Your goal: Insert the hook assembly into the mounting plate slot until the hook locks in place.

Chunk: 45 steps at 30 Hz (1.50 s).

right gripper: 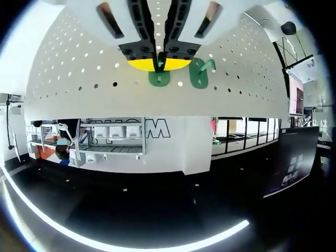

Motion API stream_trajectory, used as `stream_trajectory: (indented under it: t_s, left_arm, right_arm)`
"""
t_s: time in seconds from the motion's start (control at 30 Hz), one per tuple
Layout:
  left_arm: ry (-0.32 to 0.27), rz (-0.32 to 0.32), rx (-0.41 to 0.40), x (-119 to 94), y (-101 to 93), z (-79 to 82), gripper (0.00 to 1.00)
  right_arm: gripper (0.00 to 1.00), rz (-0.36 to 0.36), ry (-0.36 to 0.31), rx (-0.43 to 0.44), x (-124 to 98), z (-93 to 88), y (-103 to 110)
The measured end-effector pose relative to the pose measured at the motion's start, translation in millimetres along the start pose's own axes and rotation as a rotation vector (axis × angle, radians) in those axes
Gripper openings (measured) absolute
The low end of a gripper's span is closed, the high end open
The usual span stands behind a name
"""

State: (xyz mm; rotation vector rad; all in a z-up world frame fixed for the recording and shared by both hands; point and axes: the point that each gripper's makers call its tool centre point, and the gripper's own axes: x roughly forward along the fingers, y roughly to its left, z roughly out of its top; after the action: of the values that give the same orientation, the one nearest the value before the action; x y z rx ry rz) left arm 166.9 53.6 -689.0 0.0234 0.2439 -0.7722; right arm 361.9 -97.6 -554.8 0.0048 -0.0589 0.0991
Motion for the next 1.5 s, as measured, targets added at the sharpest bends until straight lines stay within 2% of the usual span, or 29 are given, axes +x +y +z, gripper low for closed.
stream_trajectory:
  t_s: [0.07,0.17,0.37,0.5,0.6,0.83,1.23,1.3,1.37,1.5]
  left_arm:
    - [-0.002,0.001,-0.001,0,0.0,0.1,0.85]
    - [-0.003,0.001,-0.003,0,-0.1,0.1,0.85]
    - [-0.006,0.001,0.004,-1,-1.2,2.2,0.85]
    - [0.006,0.0,0.014,-1,-1.7,0.7,0.85]
    - [0.006,0.001,0.013,-2,-1.8,0.8,0.85]
    - [0.007,-0.003,0.014,0,-3.9,0.9,0.86]
    - [0.005,-0.01,0.023,2,-6.0,3.8,0.85]
    - [0.008,-0.01,0.025,2,-6.2,3.2,0.85]
    - [0.011,-0.011,0.029,2,-6.7,2.4,0.85]
    - [0.02,-0.013,0.029,2,-6.7,-0.2,0.85]
  right_arm:
    - [0.04,0.014,0.003,0.018,0,-0.6,-1]
    - [0.05,0.041,0.013,-0.005,0,-0.3,1]
    - [0.13,0.078,0.018,0.014,-2,-0.5,5]
    - [0.18,0.094,0.049,0.022,-5,-8.0,2]
    - [0.21,0.116,0.054,-0.01,-10,-11.9,-1]
    - [0.3,0.177,0.048,0.0,-18,-18.2,-1]
    - [0.32,0.223,0.048,0.003,-24,-18.7,2]
    - [0.33,0.261,0.023,-0.006,-29,-15.9,5]
    - [0.34,0.291,0.032,-0.029,-35,-18.9,7]
    - [0.35,0.318,0.036,-0.021,-43,-22.8,7]
